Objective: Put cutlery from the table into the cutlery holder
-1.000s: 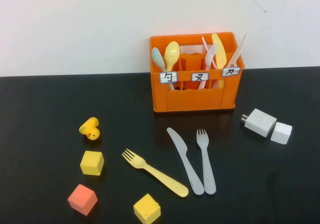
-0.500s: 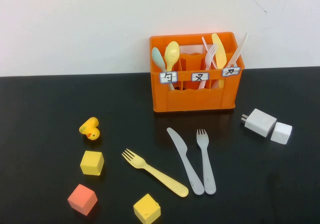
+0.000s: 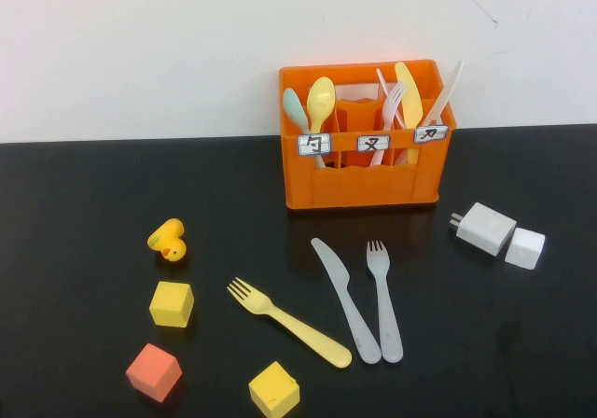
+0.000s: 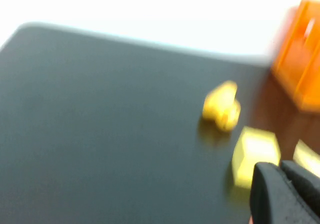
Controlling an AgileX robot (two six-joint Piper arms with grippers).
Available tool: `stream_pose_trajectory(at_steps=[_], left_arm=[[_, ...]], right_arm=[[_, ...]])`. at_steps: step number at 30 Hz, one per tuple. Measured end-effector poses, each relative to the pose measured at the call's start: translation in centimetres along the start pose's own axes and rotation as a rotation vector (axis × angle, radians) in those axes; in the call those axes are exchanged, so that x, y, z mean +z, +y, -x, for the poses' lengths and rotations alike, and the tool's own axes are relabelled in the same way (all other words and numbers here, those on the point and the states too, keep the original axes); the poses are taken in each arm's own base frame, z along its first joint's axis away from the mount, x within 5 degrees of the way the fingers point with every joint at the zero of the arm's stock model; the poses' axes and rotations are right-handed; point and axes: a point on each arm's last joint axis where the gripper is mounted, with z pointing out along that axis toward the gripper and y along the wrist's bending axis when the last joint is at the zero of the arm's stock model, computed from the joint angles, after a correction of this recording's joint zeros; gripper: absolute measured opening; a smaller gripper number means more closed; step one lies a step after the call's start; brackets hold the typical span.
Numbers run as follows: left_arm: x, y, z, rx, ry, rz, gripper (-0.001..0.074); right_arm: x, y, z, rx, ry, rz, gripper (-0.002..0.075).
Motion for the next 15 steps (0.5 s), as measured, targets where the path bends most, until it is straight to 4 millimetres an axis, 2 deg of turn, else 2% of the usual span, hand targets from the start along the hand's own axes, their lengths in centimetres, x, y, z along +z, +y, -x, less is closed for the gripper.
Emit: stream_pose_trajectory(at_steps=[7,12,15], left_arm=[[-0.5,-0.7,3.0,0.011,-0.341,-0.077,-0.0002],[-1.7,-1.2,5.2,0.011,-0.614,-0.141,-0.0002],[-2.8,-1.5,6.4,0.011,-0.787,-0.182,-0.0001]], right_arm=[[-0.4,-0.1,2.6,-0.006,-0.294,-0.014,-0.0002],[-1.4,-0.2,4.8,0.029,-0.557,-0.015,-0.0002],[-1.7,-0.2,5.3,0.026,-0.627,-0.019,-0.0002]])
